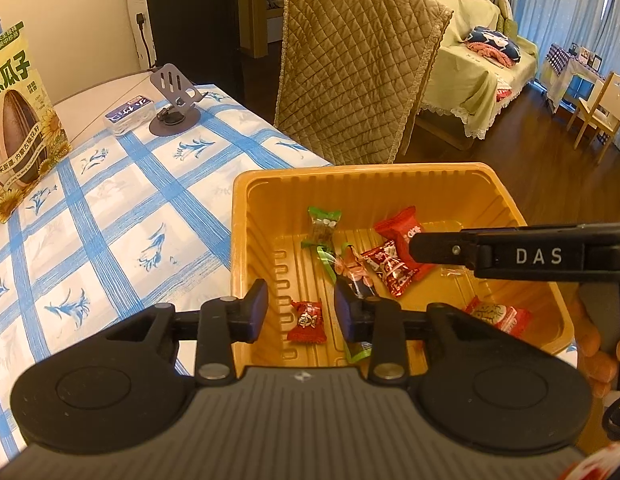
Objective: Organize snacks
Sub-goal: 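Open the right tool to release the snack stick and withdraw both tools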
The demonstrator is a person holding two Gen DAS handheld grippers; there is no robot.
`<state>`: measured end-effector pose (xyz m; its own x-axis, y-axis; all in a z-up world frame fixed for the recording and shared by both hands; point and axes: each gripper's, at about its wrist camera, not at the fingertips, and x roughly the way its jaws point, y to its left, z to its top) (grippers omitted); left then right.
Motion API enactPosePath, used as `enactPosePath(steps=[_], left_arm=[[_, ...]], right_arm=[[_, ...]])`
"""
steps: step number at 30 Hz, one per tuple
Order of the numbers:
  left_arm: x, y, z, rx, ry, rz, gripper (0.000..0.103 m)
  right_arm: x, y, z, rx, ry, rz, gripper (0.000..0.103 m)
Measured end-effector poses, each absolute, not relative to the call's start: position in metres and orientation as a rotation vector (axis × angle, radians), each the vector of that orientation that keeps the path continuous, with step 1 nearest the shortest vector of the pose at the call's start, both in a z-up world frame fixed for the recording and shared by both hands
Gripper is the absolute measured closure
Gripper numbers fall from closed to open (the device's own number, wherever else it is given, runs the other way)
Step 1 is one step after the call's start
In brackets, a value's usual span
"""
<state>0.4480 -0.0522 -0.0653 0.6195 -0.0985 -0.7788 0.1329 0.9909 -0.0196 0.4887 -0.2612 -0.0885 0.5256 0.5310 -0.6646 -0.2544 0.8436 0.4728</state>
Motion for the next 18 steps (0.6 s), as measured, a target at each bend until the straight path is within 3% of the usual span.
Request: enactPosePath(steps=[8, 18], left_arm=[[0.431, -0.057, -0.054, 0.029, 0.873, -0.134, 0.068], [0.377, -0.048, -0.029, -0.017, 0.834, -0.110, 0.042]], right_arm=[[0.472, -0.275, -0.082, 0.322, 0.892, 0.471, 0.040], [0.426, -0.287, -0.058, 0.244, 0.827, 0.489, 0.021]])
